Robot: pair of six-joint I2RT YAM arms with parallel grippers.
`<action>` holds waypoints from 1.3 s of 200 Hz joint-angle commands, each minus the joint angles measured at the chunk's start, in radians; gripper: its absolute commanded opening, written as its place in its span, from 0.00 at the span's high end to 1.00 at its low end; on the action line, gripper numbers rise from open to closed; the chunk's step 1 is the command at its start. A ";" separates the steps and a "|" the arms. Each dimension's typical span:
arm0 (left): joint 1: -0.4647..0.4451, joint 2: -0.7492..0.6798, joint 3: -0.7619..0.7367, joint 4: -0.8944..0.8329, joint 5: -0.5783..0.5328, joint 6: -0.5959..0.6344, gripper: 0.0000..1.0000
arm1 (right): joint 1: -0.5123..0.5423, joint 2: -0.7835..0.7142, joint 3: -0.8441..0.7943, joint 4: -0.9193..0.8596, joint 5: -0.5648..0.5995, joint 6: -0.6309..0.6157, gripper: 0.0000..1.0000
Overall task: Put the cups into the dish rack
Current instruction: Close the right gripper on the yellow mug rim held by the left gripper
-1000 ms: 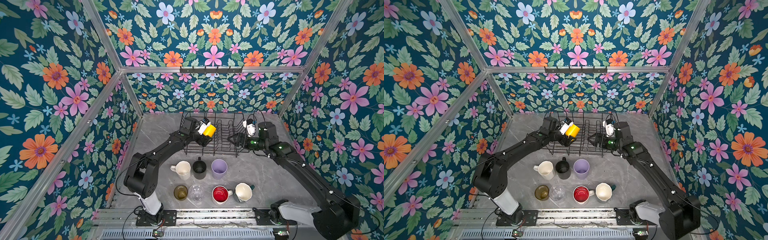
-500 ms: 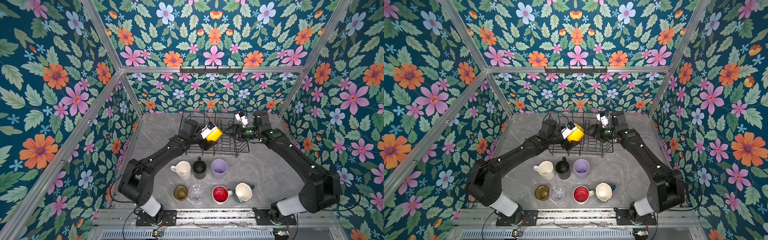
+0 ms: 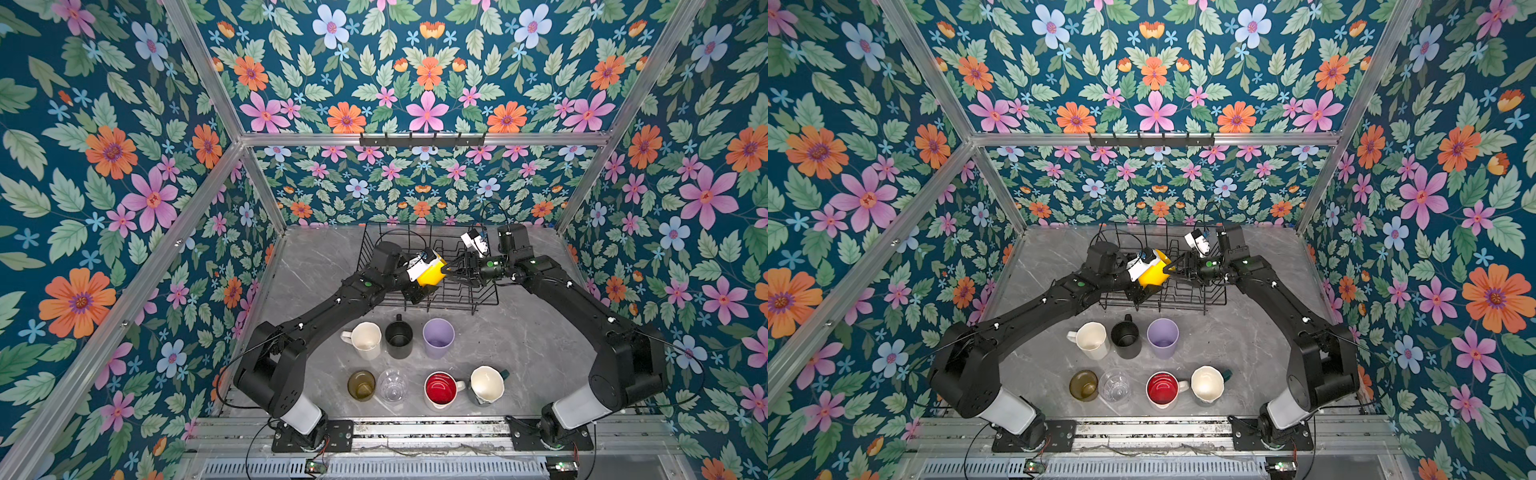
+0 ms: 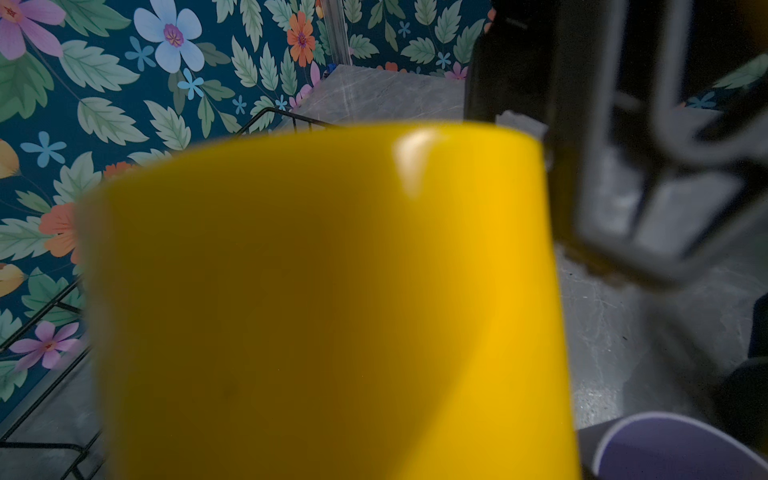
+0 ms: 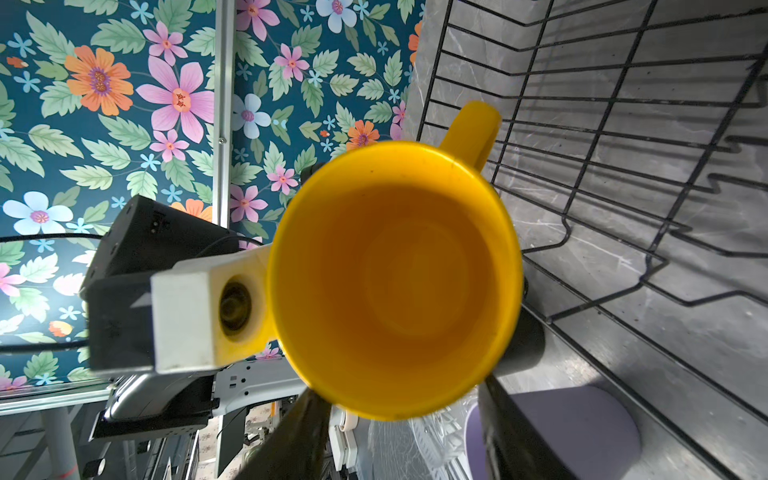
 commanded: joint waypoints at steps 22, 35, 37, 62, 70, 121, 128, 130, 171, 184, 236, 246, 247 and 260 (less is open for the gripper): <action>-0.009 -0.015 -0.002 0.080 0.007 0.049 0.94 | 0.000 -0.054 -0.002 -0.005 0.019 0.003 0.44; -0.009 -0.012 -0.004 0.082 0.005 0.049 0.95 | -0.003 -0.079 -0.012 -0.011 0.029 0.005 0.44; -0.009 -0.010 -0.004 0.083 0.005 0.049 0.95 | -0.005 -0.083 -0.014 -0.013 0.032 0.005 0.44; -0.009 -0.020 -0.010 0.099 0.002 0.046 0.96 | -0.039 -0.128 -0.049 -0.013 0.039 0.023 0.44; -0.009 -0.025 -0.015 0.107 -0.001 0.048 0.96 | -0.055 -0.137 -0.062 -0.009 0.039 0.030 0.44; -0.018 -0.057 -0.065 0.171 0.005 0.076 0.98 | -0.080 -0.095 -0.036 -0.039 0.015 0.016 0.44; -0.020 -0.060 -0.074 0.181 0.008 0.080 0.98 | -0.080 -0.086 -0.029 -0.039 0.010 0.018 0.44; -0.021 -0.062 -0.076 0.185 0.008 0.081 0.98 | -0.080 -0.084 -0.028 -0.039 0.008 0.017 0.44; -0.029 -0.064 -0.090 0.199 0.017 0.097 0.98 | -0.078 -0.049 -0.001 -0.049 -0.006 0.015 0.44; -0.030 -0.067 -0.096 0.211 0.018 0.101 0.98 | -0.076 -0.038 -0.001 -0.045 -0.013 0.016 0.44; -0.032 -0.073 -0.100 0.227 0.027 0.110 0.98 | -0.037 -0.002 -0.012 -0.040 -0.002 0.006 0.47; -0.033 -0.072 -0.102 0.228 0.026 0.114 0.98 | -0.029 0.004 -0.011 -0.039 -0.004 0.007 0.48; -0.033 -0.072 -0.102 0.228 0.026 0.115 0.98 | -0.027 0.005 -0.010 -0.038 -0.004 0.006 0.49; -0.035 -0.071 -0.103 0.229 0.025 0.120 0.98 | -0.018 0.013 -0.009 -0.038 -0.006 0.006 0.52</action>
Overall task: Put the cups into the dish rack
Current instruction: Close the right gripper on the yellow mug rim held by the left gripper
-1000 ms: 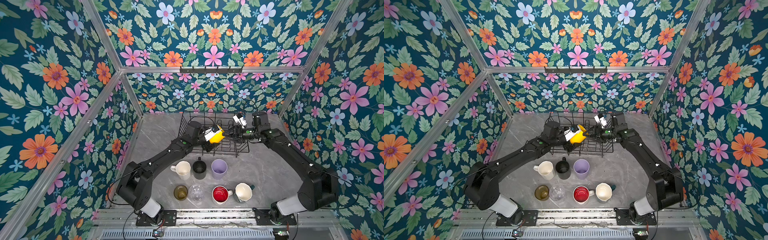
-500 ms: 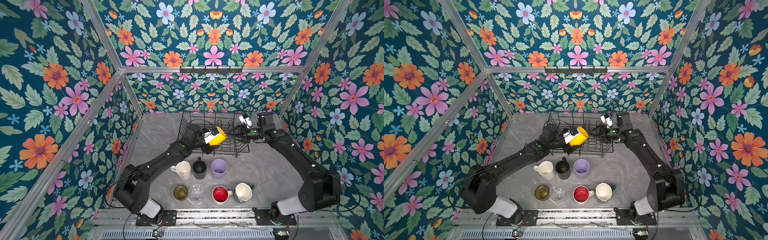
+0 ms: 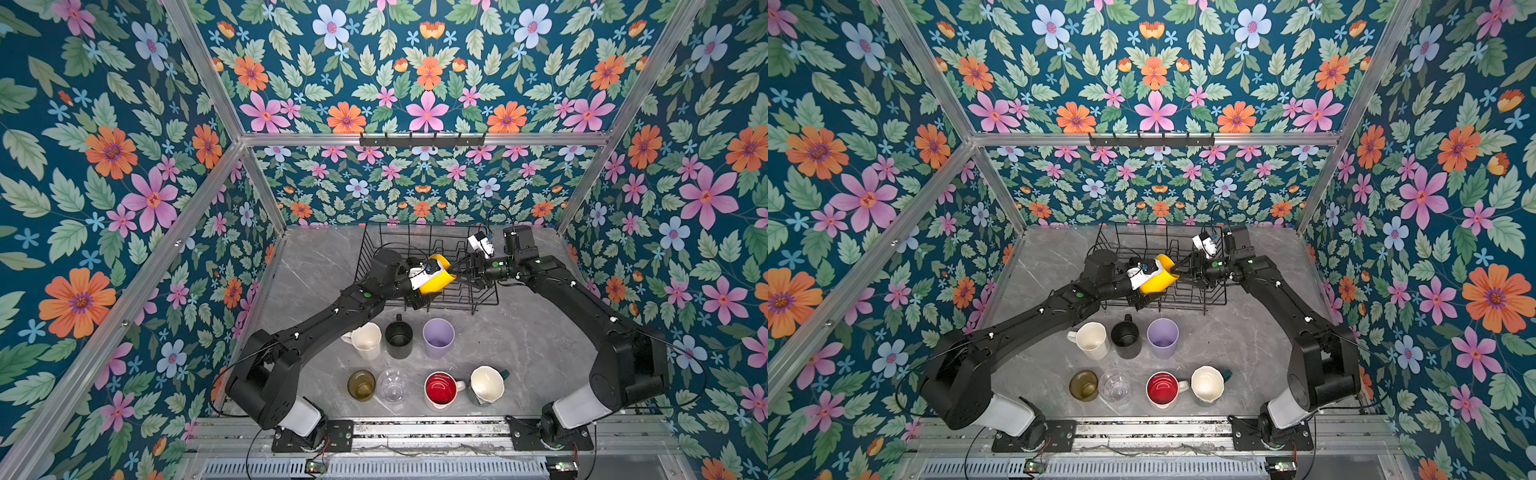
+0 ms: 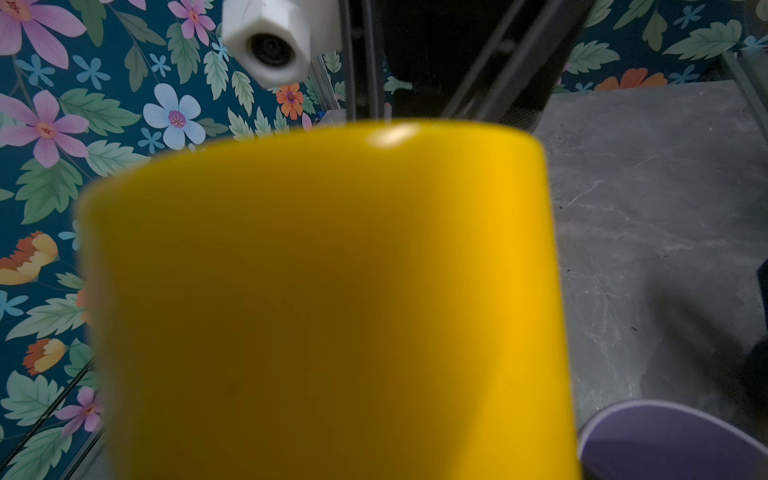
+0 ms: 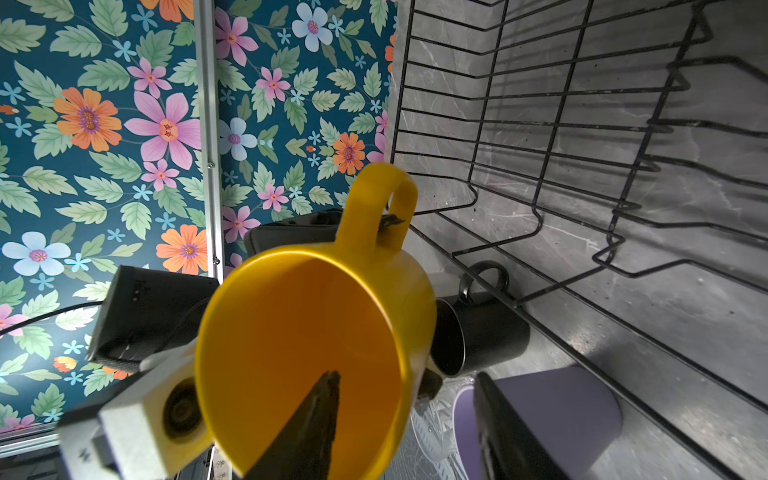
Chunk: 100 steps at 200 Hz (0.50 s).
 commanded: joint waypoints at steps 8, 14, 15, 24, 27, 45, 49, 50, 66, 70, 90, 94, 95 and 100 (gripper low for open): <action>-0.003 -0.006 -0.001 0.086 0.013 0.019 0.98 | 0.020 0.016 0.006 0.009 -0.017 -0.008 0.56; -0.004 -0.006 -0.002 0.088 0.012 0.019 0.98 | 0.021 0.020 0.006 0.010 -0.019 -0.008 0.59; -0.005 -0.006 -0.002 0.089 0.012 0.020 0.98 | 0.021 0.020 0.006 0.011 -0.020 -0.008 0.59; -0.005 -0.007 -0.007 0.096 0.007 0.022 0.97 | 0.023 0.025 0.007 0.010 -0.024 -0.007 0.66; -0.006 -0.009 -0.009 0.099 0.006 0.023 0.97 | 0.023 0.026 0.006 0.011 -0.027 -0.006 0.68; -0.008 -0.013 -0.023 0.122 0.004 0.029 0.96 | 0.026 0.029 0.003 0.016 -0.034 0.000 0.79; -0.008 -0.014 -0.025 0.126 0.004 0.030 0.96 | 0.025 0.030 0.002 0.019 -0.036 0.002 0.82; -0.008 -0.013 -0.025 0.127 0.004 0.031 0.96 | 0.026 0.030 0.002 0.019 -0.036 0.002 0.82; -0.009 -0.016 -0.028 0.136 0.004 0.031 0.95 | 0.026 0.030 -0.004 0.028 -0.048 0.010 0.94; -0.009 -0.017 -0.028 0.139 0.004 0.031 0.95 | 0.025 0.030 -0.006 0.030 -0.050 0.012 0.97; -0.009 -0.022 -0.037 0.161 -0.002 0.029 0.91 | 0.026 0.027 -0.018 0.045 -0.059 0.023 1.00; -0.009 -0.023 -0.039 0.166 -0.004 0.028 0.91 | 0.027 0.025 -0.021 0.047 -0.060 0.025 1.00; -0.009 -0.023 -0.040 0.167 -0.005 0.029 0.91 | 0.027 0.025 -0.021 0.048 -0.060 0.026 1.00; -0.009 -0.026 -0.042 0.173 -0.007 0.028 0.90 | 0.027 0.024 -0.025 0.052 -0.064 0.029 1.00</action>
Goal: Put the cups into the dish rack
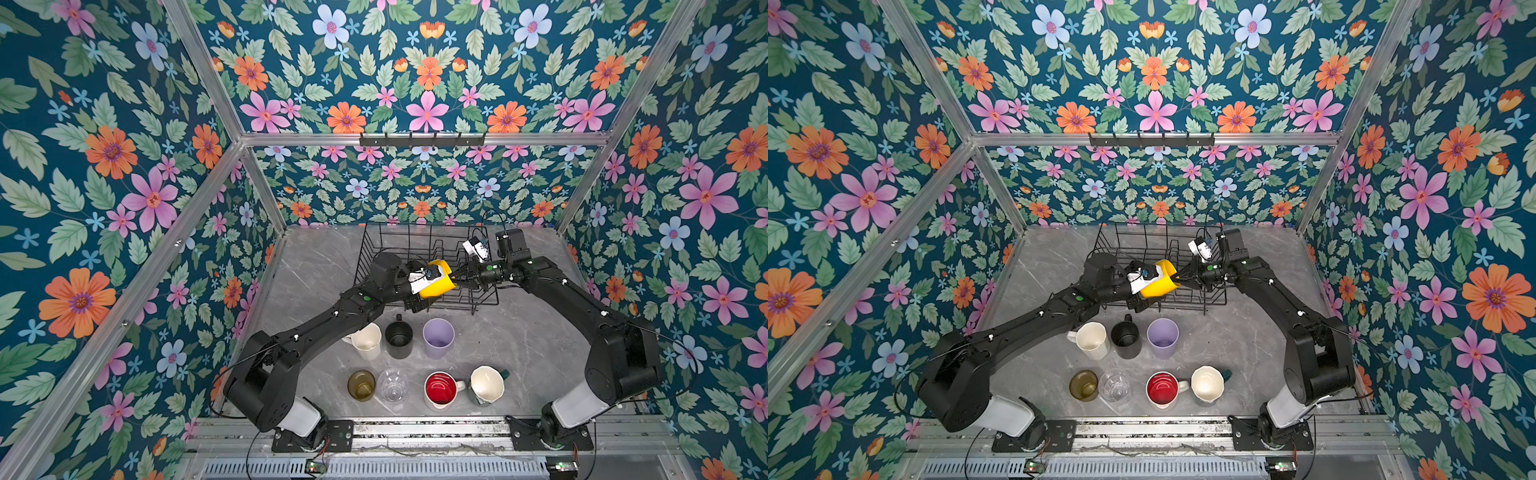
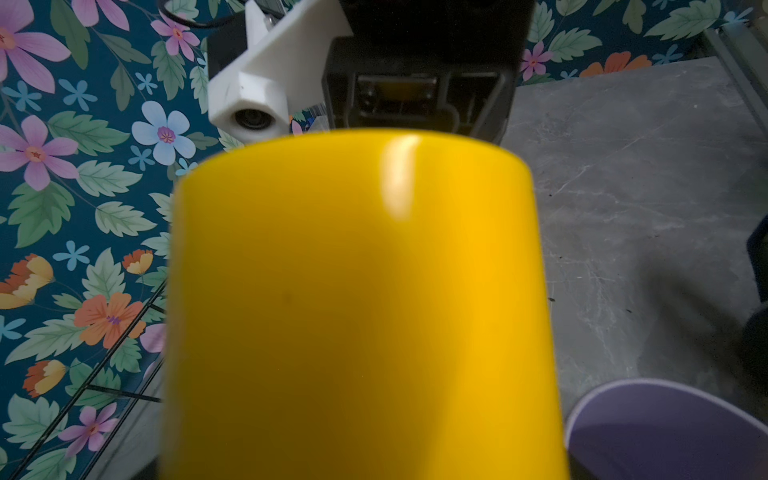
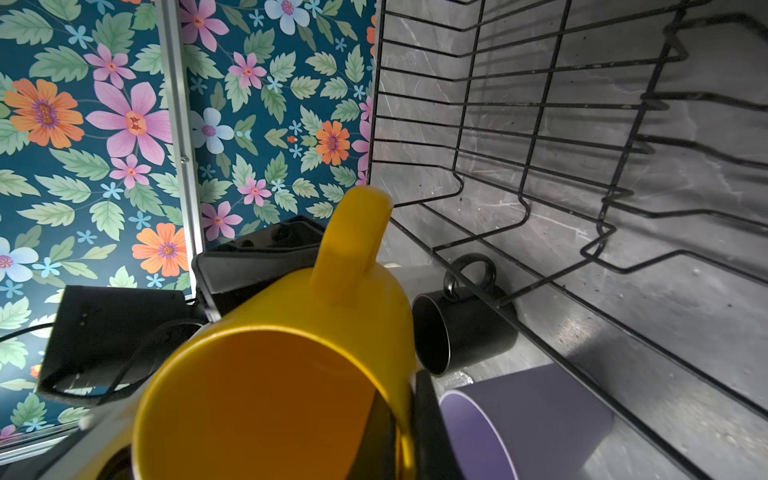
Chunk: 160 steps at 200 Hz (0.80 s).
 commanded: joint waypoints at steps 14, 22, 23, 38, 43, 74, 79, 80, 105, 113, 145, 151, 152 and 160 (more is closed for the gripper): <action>-0.001 -0.013 -0.007 0.145 -0.015 -0.023 0.87 | 0.007 -0.014 -0.020 0.046 -0.074 0.040 1.00; -0.001 -0.013 -0.008 0.150 -0.018 -0.025 0.85 | 0.006 -0.020 -0.029 0.059 -0.074 0.050 1.00; -0.001 -0.012 -0.008 0.150 -0.019 -0.026 0.85 | 0.006 -0.021 -0.030 0.060 -0.074 0.051 1.00; -0.001 -0.014 -0.009 0.153 -0.022 -0.029 0.79 | 0.007 -0.032 -0.047 0.089 -0.077 0.074 1.00; -0.001 -0.014 -0.010 0.155 -0.026 -0.029 0.75 | 0.007 -0.037 -0.053 0.104 -0.077 0.084 1.00; -0.001 -0.025 -0.010 0.153 -0.047 -0.031 0.49 | 0.007 -0.066 -0.076 0.172 -0.077 0.135 1.00; -0.001 -0.028 -0.011 0.153 -0.050 -0.032 0.44 | 0.007 -0.070 -0.078 0.179 -0.076 0.141 1.00; -0.001 -0.027 -0.011 0.153 -0.050 -0.032 0.43 | 0.006 -0.070 -0.078 0.180 -0.077 0.143 1.00; 0.000 -0.038 -0.017 0.155 -0.059 -0.025 0.26 | 0.004 -0.081 -0.087 0.228 -0.080 0.184 1.00; -0.001 -0.040 -0.022 0.158 -0.064 -0.021 0.23 | 0.003 -0.083 -0.087 0.234 -0.080 0.189 1.00; -0.001 -0.059 -0.063 0.222 -0.080 -0.022 0.08 | 0.001 -0.092 -0.088 0.243 -0.081 0.201 1.00; -0.001 -0.064 -0.073 0.239 -0.082 -0.024 0.06 | 0.002 -0.094 -0.090 0.244 -0.081 0.202 1.00; -0.001 -0.065 -0.074 0.241 -0.082 -0.024 0.06 | 0.002 -0.094 -0.090 0.244 -0.081 0.202 1.00; -0.001 -0.071 -0.086 0.262 -0.085 -0.024 0.04 | 0.001 -0.097 -0.091 0.244 -0.082 0.203 1.00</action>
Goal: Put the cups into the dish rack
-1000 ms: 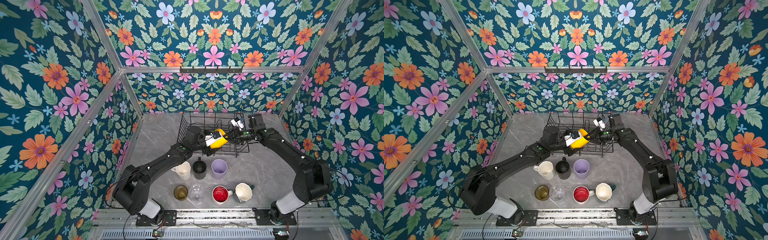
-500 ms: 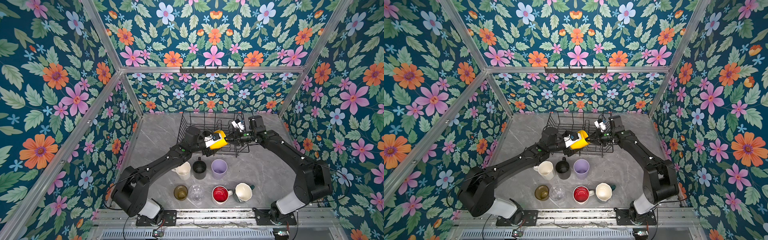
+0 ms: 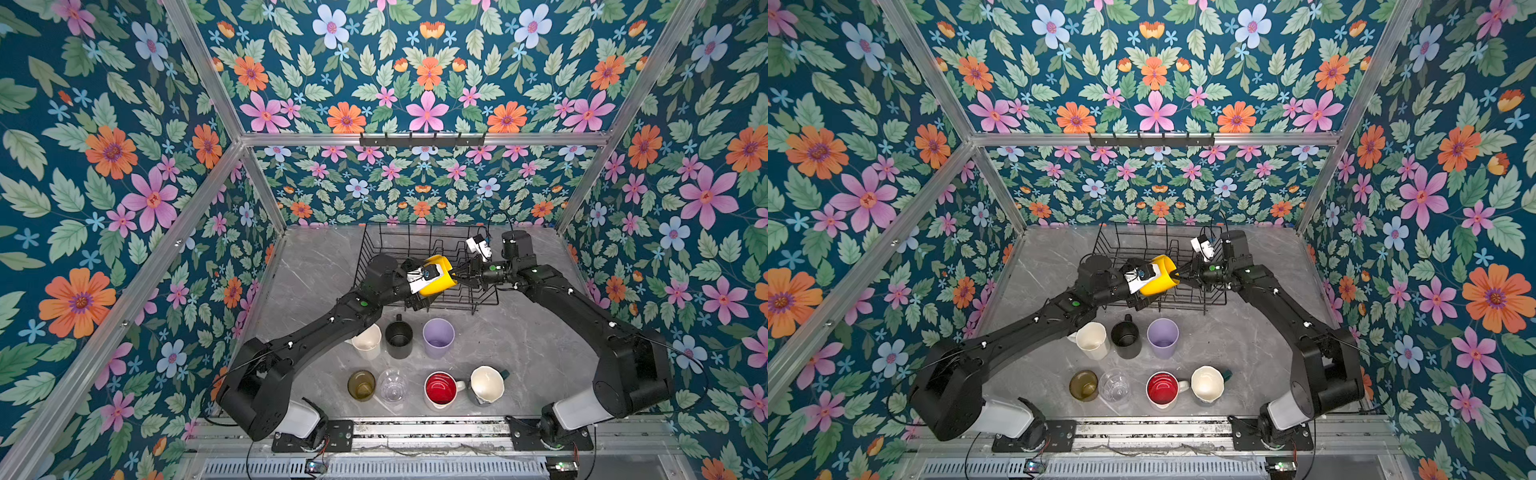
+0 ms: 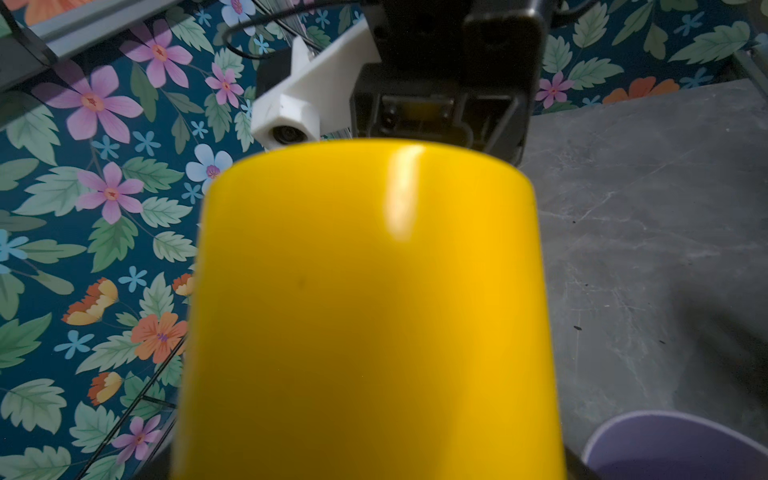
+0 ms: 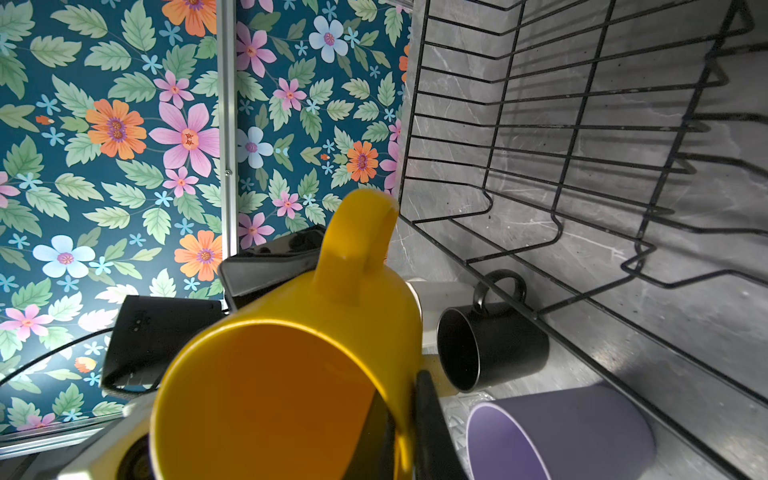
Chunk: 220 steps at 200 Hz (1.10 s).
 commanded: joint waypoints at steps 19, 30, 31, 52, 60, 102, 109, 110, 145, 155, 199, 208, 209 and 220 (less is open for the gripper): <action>0.001 -0.025 -0.040 0.146 -0.030 -0.013 0.00 | 0.000 -0.019 -0.002 0.063 -0.065 0.035 1.00; 0.001 -0.029 -0.045 0.155 -0.029 -0.014 0.00 | 0.000 -0.021 -0.003 0.062 -0.064 0.035 1.00; 0.001 -0.029 -0.046 0.156 -0.028 -0.014 0.00 | -0.001 -0.021 -0.004 0.062 -0.065 0.035 1.00; 0.001 -0.038 -0.065 0.184 -0.024 -0.013 0.00 | -0.008 -0.026 -0.011 0.077 -0.065 0.047 1.00; 0.002 -0.041 -0.074 0.199 -0.025 -0.013 0.00 | -0.012 -0.028 -0.016 0.087 -0.067 0.053 1.00; 0.003 -0.077 -0.161 0.364 -0.039 -0.042 0.00 | -0.054 -0.057 -0.044 0.107 -0.077 0.066 1.00; 0.003 -0.080 -0.174 0.391 -0.043 -0.045 0.00 | -0.063 -0.063 -0.050 0.106 -0.080 0.067 1.00; 0.003 -0.081 -0.175 0.395 -0.043 -0.045 0.00 | -0.064 -0.063 -0.050 0.106 -0.080 0.067 1.00; 0.006 -0.088 -0.241 0.531 -0.023 -0.033 0.00 | -0.100 -0.085 -0.087 0.153 -0.103 0.107 1.00; 0.008 -0.084 -0.264 0.593 -0.021 -0.033 0.00 | -0.107 -0.090 -0.095 0.170 -0.111 0.121 1.00; 0.030 -0.059 -0.308 0.722 0.096 -0.004 0.01 | -0.121 -0.099 -0.104 0.183 -0.160 0.140 1.00; 0.036 -0.052 -0.306 0.729 0.123 0.003 0.01 | -0.121 -0.099 -0.104 0.183 -0.171 0.143 1.00; 0.036 -0.052 -0.306 0.731 0.127 0.003 0.01 | -0.121 -0.099 -0.104 0.183 -0.173 0.143 1.00; 0.049 -0.042 -0.312 0.766 0.173 0.000 0.01 | -0.121 -0.101 -0.106 0.181 -0.182 0.144 1.00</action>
